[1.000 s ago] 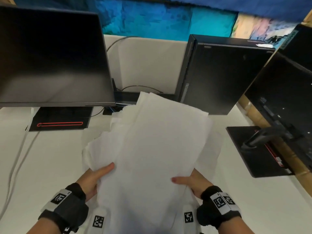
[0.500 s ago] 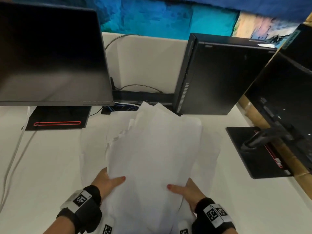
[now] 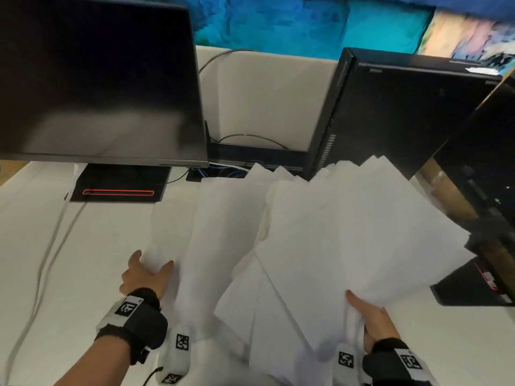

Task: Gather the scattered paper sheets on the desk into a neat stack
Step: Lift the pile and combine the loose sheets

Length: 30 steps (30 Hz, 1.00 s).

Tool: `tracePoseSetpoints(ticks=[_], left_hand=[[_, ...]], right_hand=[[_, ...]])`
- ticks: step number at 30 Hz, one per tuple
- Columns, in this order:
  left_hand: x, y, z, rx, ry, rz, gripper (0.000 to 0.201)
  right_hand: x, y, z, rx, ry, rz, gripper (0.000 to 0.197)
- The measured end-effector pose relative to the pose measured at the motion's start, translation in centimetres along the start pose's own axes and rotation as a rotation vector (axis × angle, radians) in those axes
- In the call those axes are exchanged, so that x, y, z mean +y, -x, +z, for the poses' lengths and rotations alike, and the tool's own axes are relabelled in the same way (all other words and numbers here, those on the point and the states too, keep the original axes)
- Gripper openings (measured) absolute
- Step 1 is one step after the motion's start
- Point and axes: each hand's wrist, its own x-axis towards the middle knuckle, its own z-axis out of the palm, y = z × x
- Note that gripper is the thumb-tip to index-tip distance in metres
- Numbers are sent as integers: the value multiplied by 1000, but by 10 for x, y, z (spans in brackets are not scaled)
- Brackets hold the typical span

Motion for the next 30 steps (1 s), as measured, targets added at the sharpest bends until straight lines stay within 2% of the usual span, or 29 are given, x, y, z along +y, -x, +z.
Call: tracePoseSetpoints(ticks=[2, 3, 7, 9, 12, 13, 16, 17, 20, 22, 24, 26, 28, 29, 30], left_hand=[[1, -5, 5, -32, -52, -51, 86], [3, -5, 11, -67, -26, -38, 90], [21, 5, 38, -183, 48, -5, 104], [29, 9, 48, -212, 33, -4, 97], [43, 8, 56, -262, -21, 12, 84], [47, 8, 57, -271, -95, 34, 83], [63, 10, 59, -201, -336, 158, 73], [66, 10, 60, -187, -357, 196, 71], [73, 6, 64, -230, -438, 264, 78], [78, 5, 67, -273, -459, 262, 83], [84, 4, 69, -319, -343, 210, 88], [87, 3, 70, -337, -205, 164, 92], [86, 3, 70, -349, -90, 126, 89], [84, 4, 69, -392, -63, 108, 83], [81, 7, 68, -470, -52, 100, 78]], right_hand=[[-6, 5, 0, -45, -15, 45, 54], [-7, 3, -2, -56, -21, 73, 44], [-10, 3, -1, -38, -6, 74, 39], [-8, 0, 0, -23, 44, 64, 41], [-3, -8, -3, -74, 83, 36, 63], [-3, -10, -5, -72, 95, 33, 61], [-6, -9, -6, -124, 64, 48, 19], [-7, -8, -4, -134, 53, 44, 18], [-3, -10, -5, -135, 69, 13, 61], [-2, -12, -6, -135, 40, 36, 53], [-5, -10, -6, -118, 53, 49, 32], [-6, -11, -9, -121, 42, 51, 22], [-8, -9, -8, -129, 30, 56, 22], [-6, -10, -8, -140, 27, 63, 29], [-4, -13, -9, -161, 27, 65, 50]])
